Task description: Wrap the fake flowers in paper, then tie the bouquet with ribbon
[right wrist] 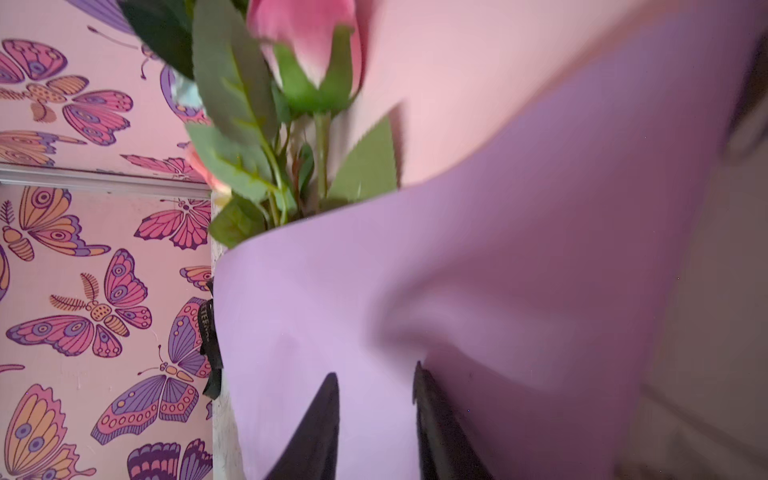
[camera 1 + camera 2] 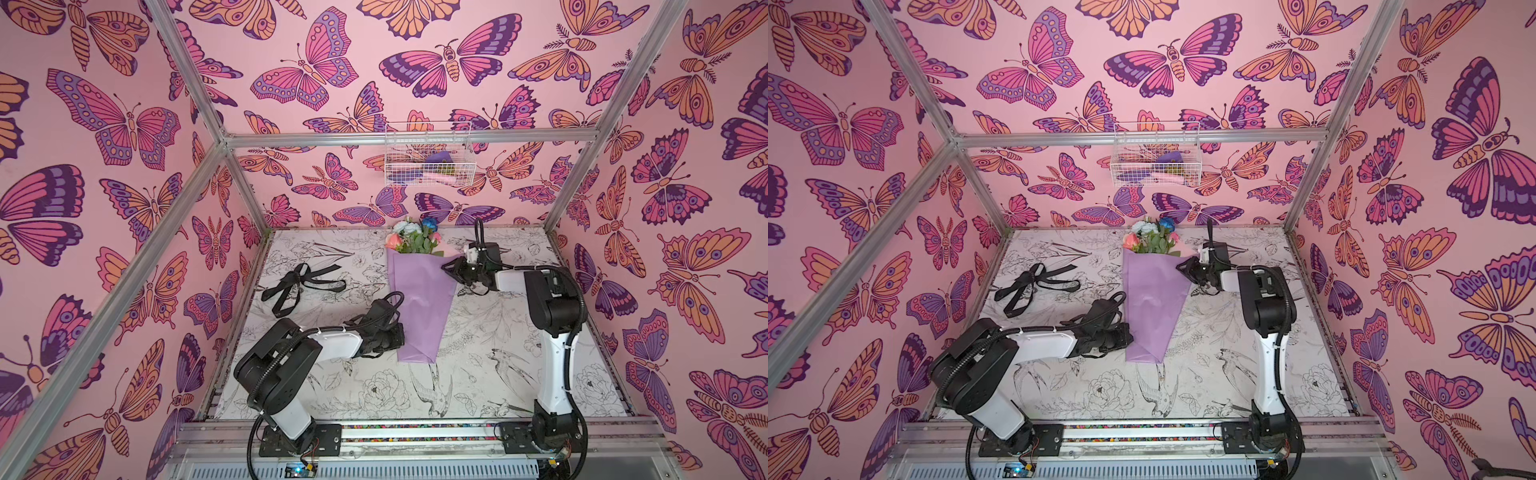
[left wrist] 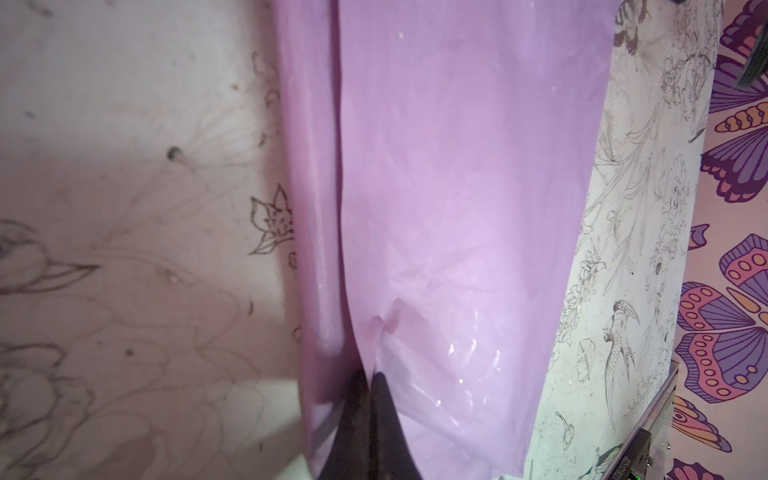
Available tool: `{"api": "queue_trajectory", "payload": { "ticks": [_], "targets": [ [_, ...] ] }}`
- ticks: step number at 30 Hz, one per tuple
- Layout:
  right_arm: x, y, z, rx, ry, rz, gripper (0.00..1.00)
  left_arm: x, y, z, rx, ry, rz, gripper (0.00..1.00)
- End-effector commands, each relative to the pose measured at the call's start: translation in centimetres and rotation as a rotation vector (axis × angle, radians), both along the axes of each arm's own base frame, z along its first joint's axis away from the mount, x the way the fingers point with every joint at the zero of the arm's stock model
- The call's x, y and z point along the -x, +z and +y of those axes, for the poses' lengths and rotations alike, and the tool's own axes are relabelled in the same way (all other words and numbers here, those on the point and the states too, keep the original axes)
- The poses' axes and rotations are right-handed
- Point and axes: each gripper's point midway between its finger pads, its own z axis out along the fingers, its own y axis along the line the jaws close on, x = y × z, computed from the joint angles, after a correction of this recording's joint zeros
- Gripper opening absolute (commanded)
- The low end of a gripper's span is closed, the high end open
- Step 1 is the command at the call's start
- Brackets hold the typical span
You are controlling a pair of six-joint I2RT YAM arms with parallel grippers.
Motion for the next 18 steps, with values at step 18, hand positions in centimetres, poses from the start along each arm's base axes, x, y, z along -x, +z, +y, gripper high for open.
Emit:
{"api": "queue_trajectory", "payload": {
  "ticks": [18],
  "targets": [
    [-4.1, 10.0, -6.8, 0.139, -0.119, -0.045, 0.42, 2.0, -2.0, 2.2, -0.084, 0.064, 0.074, 0.0]
  ]
}}
